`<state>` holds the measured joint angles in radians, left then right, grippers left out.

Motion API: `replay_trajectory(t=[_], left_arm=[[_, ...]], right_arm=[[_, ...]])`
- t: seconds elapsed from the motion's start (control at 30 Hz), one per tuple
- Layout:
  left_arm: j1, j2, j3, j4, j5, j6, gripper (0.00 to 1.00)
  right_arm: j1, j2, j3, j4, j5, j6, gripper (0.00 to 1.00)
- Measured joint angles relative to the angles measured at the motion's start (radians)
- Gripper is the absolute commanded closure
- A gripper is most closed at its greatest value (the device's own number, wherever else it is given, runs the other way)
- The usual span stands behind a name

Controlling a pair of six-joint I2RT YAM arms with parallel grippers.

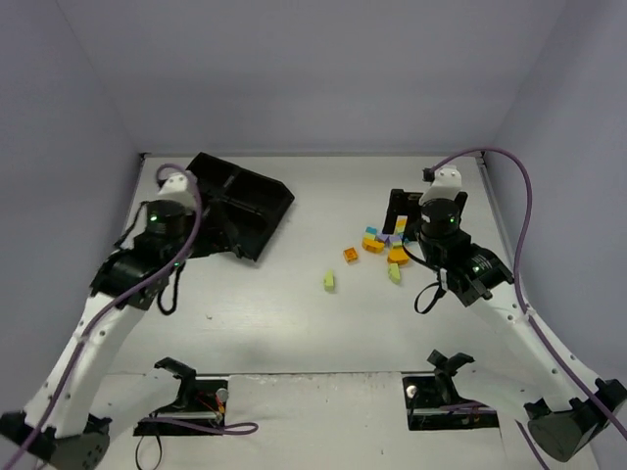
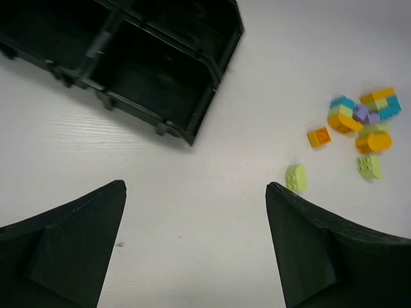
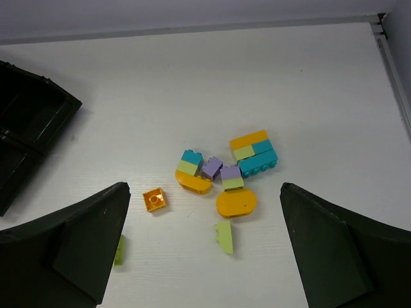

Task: Sort the legos into containers by color

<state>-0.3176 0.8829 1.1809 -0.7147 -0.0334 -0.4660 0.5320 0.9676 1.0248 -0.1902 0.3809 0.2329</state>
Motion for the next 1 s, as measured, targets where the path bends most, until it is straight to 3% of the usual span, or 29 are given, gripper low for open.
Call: replay_trajectory(t=[0.23,0.47,0.67,0.83,1.0], left_arm=[[-0.394,0.318,0.000,0.123,-0.143,-0.189,0.17],[-0.631,0.704,0.090,0.196,-0.220,-0.339,0.17],[-0.711,0.935,0.215,0.221,-0.226,-0.430,0.24],[-0.714,1.022,0.224,0.221,-0.241,-0.483,0.36],[-0.714,1.084,0.225,0.215,-0.291,-0.507,0.38]], right_arm=[[-0.009,0.070,0.000,-0.002,-0.002,0.043,0.00],[-0.066,0.097,0.000,-0.024,-0.014,0.095,0.00],[-0.166,0.093,-0.013,-0.047,-0.083,0.136,0.00],[-0.198,0.070,-0.040,-0.071,-0.122,0.150,0.00],[-0.198,0.047,-0.042,-0.078,-0.144,0.153,0.00]])
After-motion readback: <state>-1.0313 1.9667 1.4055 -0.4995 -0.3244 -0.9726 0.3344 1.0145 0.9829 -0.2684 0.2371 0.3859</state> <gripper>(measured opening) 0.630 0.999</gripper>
